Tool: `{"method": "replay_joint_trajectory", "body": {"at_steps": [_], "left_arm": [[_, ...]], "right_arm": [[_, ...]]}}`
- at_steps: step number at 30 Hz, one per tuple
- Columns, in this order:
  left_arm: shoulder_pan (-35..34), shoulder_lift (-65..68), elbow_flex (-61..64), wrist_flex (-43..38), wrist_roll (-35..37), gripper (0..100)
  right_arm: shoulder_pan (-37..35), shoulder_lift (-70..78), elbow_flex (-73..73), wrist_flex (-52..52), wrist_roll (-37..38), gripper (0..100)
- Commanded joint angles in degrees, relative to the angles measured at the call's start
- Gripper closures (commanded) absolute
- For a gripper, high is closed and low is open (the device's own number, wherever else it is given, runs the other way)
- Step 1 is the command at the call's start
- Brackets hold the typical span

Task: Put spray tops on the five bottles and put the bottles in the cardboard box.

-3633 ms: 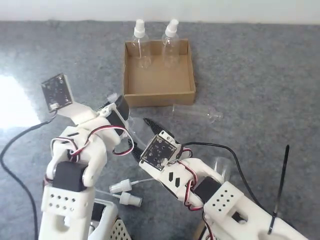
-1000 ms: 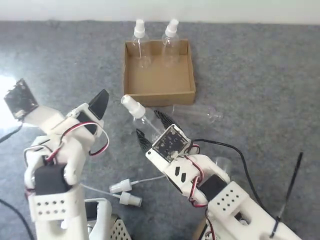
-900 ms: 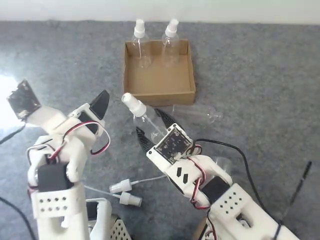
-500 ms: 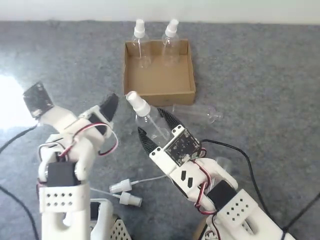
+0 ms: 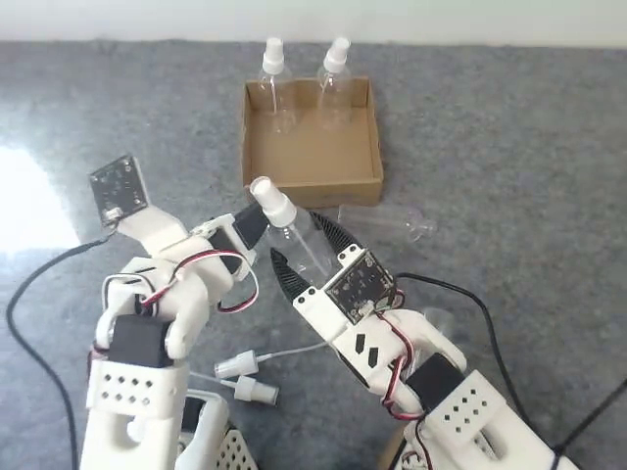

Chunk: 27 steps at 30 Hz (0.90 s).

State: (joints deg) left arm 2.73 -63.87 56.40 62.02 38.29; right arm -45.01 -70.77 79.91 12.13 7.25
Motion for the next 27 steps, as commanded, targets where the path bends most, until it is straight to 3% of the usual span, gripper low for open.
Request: {"method": "replay_joint_trajectory", "body": {"at_steps": [1,13,27], "left_arm": [[2.46,-1.14,-0.84,-1.05,0.26,71],[7.38,-1.14,-1.1,1.85,0.0,71],[7.82,-1.14,-0.84,3.52,-0.09,71]], "right_arm": [[0.31,-1.71,-0.53,0.22,-0.7,85.9],[0.31,-1.63,-0.53,0.31,-0.7,85.9],[0.57,-1.63,-0.53,0.31,-0.7,85.9]]}}
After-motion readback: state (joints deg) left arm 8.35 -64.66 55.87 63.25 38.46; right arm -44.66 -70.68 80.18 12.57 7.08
